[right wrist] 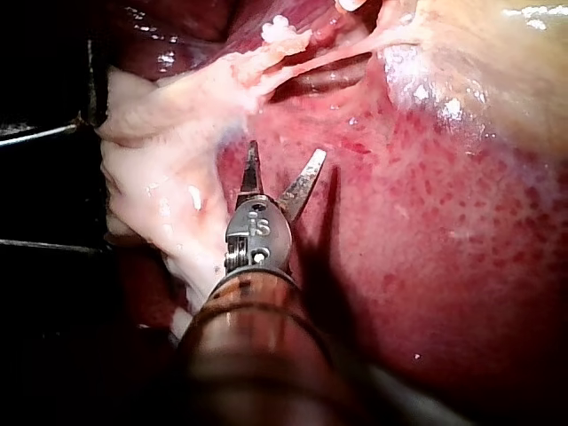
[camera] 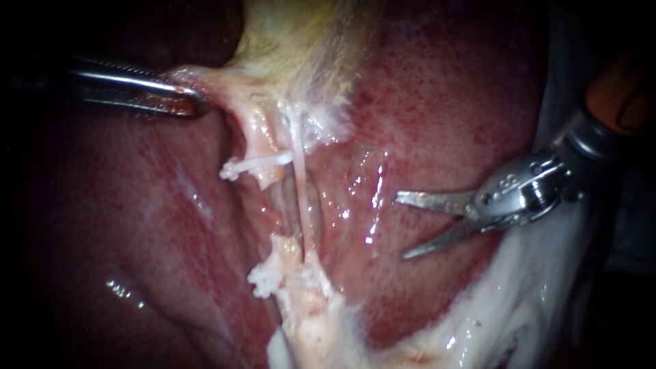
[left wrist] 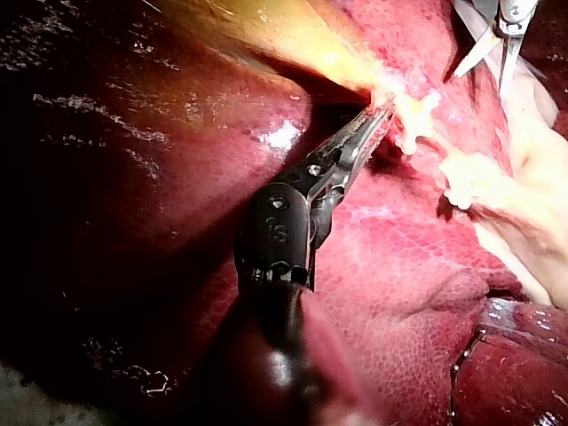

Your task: Go back from the cut left tube

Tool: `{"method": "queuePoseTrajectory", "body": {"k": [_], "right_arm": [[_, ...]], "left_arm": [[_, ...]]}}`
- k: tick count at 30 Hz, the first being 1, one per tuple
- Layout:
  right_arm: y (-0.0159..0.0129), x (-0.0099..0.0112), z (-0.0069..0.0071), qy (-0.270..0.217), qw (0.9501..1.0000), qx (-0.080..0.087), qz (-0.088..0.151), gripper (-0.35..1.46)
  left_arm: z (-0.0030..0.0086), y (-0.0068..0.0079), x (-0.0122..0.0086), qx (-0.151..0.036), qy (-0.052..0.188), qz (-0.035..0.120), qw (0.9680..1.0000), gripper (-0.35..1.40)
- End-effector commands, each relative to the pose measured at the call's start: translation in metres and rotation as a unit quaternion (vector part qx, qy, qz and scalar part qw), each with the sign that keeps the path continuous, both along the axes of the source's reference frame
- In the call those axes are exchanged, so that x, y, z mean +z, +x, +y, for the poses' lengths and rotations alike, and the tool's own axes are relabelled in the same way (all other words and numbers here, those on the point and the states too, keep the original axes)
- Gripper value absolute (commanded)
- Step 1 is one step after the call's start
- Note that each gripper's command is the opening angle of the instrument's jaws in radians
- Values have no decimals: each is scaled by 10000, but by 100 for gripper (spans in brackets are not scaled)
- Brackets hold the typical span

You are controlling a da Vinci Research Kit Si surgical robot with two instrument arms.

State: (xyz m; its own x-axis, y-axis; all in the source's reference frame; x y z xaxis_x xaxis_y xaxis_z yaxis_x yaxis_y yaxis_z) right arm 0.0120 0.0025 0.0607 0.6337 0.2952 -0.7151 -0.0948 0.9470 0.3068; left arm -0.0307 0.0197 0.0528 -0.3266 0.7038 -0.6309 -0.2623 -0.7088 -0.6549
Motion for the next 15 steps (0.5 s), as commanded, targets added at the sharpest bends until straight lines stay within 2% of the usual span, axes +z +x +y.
{"method": "queuePoseTrajectory", "body": {"k": [1,9,11,15], "right_arm": [[-1,-2,3,-25,10000,7,-35,145],[-3,-8,5,30,10000,-8,-81,145],[-3,-8,5,30,10000,-6,-83,145],[-3,-8,5,34,9999,-15,-94,145]], "left_arm": [[-1,-1,1,-4,-4,5,10000,-35],[-7,-8,23,-24,-65,34,10000,-35],[-10,-10,32,-6,-78,25,10000,-35],[-16,-16,48,85,-112,102,9998,-35]]}}
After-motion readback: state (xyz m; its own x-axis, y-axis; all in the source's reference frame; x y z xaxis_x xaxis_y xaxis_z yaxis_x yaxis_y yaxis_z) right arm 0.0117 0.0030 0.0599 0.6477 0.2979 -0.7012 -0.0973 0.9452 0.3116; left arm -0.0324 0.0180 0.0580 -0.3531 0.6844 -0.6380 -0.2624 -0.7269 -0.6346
